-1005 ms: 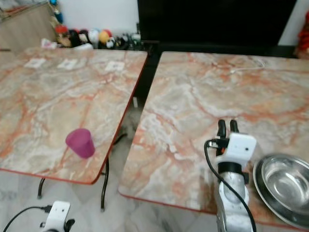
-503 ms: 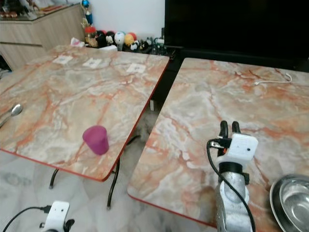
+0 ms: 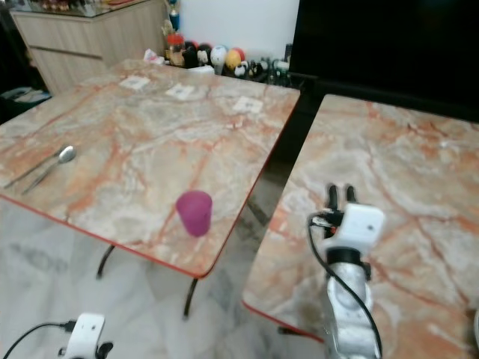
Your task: Setting the table
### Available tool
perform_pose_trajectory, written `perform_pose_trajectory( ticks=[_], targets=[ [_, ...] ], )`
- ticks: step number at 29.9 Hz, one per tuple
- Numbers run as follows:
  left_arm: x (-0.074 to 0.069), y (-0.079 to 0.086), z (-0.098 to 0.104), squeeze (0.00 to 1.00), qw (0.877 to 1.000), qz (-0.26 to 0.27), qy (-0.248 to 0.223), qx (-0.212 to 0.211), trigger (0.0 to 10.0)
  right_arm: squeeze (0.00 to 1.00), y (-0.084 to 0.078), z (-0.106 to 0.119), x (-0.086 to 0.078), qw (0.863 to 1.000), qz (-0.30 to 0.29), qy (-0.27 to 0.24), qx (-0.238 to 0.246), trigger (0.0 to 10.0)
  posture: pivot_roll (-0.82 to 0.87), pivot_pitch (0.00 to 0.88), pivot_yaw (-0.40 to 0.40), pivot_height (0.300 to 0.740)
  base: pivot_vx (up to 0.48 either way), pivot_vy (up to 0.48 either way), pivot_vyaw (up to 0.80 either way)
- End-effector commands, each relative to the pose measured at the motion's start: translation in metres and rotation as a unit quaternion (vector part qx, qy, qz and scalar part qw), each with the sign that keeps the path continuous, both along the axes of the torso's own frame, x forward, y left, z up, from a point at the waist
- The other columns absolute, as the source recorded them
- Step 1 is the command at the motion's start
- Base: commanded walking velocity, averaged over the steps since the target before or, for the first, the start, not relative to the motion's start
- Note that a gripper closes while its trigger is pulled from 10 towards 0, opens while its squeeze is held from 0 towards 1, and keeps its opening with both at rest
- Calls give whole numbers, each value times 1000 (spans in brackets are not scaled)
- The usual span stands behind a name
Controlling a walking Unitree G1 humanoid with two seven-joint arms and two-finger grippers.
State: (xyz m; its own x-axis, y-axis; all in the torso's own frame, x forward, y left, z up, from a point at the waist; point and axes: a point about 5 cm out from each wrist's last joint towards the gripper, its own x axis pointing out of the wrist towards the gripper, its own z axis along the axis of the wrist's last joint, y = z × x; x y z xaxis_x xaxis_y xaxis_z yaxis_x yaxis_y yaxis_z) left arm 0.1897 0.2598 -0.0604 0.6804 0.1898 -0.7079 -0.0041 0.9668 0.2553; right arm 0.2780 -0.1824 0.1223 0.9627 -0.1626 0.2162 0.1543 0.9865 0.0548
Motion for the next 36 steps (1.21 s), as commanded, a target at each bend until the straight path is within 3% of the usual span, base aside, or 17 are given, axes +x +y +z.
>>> perform_pose_trajectory(
  ticks=[1, 25, 36],
  targets=[
    [-5, 0, -3, 0, 1000, 9, 10, -7, 10000, 0, -7, -3, -3, 1000, -12, 5, 0, 10000, 131, 0, -2, 740, 0, 480, 0],
    [-9, -3, -6, 0, 1000, 11, 12, -9, 10000, 0, -7, 0, -2, 1000, -10, -6, 5, 10000, 135, 0, -6, 740, 0, 480, 0],
    [-11, 3, -5, 0, 1000, 16, 14, -8, 10000, 0, -9, 1, -3, 1000, -12, -9, 4, 10000, 132, 1, -11, 740, 0, 480, 0]
  ],
)
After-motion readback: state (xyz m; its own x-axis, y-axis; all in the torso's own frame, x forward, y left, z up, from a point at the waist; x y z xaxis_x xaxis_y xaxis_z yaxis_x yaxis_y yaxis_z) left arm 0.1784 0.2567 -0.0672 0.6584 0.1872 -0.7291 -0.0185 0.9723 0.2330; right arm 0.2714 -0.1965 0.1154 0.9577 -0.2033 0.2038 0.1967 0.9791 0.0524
